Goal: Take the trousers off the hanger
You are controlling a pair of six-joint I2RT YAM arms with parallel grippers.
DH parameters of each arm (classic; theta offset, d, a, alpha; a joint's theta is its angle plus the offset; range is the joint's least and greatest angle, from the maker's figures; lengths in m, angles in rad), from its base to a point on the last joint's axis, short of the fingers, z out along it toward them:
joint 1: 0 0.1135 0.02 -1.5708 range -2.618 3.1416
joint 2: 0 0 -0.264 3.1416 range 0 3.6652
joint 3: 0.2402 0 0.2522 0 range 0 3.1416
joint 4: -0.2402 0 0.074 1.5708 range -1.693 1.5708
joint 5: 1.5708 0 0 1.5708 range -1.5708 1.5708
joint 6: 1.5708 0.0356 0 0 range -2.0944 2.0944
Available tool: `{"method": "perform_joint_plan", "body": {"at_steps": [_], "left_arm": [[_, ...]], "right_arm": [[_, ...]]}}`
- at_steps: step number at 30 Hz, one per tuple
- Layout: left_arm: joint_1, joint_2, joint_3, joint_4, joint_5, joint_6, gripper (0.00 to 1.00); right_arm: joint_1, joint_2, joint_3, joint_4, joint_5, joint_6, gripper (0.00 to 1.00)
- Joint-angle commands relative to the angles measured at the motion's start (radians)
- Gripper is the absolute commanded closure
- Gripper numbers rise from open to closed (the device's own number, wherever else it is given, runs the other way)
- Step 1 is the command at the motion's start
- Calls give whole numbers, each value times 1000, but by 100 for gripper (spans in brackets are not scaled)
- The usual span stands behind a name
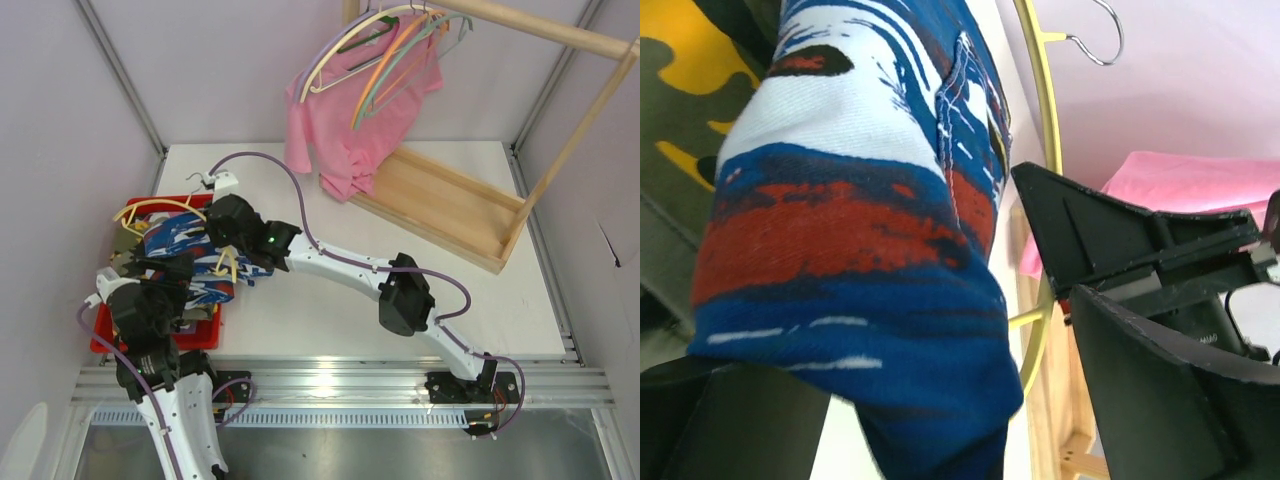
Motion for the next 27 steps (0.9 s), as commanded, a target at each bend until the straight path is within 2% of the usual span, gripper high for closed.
{"method": "perform_joint_plan", "body": {"at_steps": [1,4,8,12,13,16,27], "left_arm": [[-5,11,-38,128,54,-53,9],[-5,17,-29,187,82,-75,18],[-5,31,3,185,88,-58,22],[-15,39,36,185,143,-58,16],[-18,42,52,174,148,-55,11],[-30,39,92,116,140,-44,7],[-50,17,85,68,96,-75,6]], "right_arm": [[41,-75,-4,98,-51,7,100],[41,-86,-27,107,-45,1,100],[41,-97,-50,121,-31,-13,100],[37,-95,-51,118,-20,-29,100],[35,-95,-53,118,-22,-27,100],[35,-95,-53,121,-25,-27,100],[34,-97,-45,121,-23,-33,100]]}}
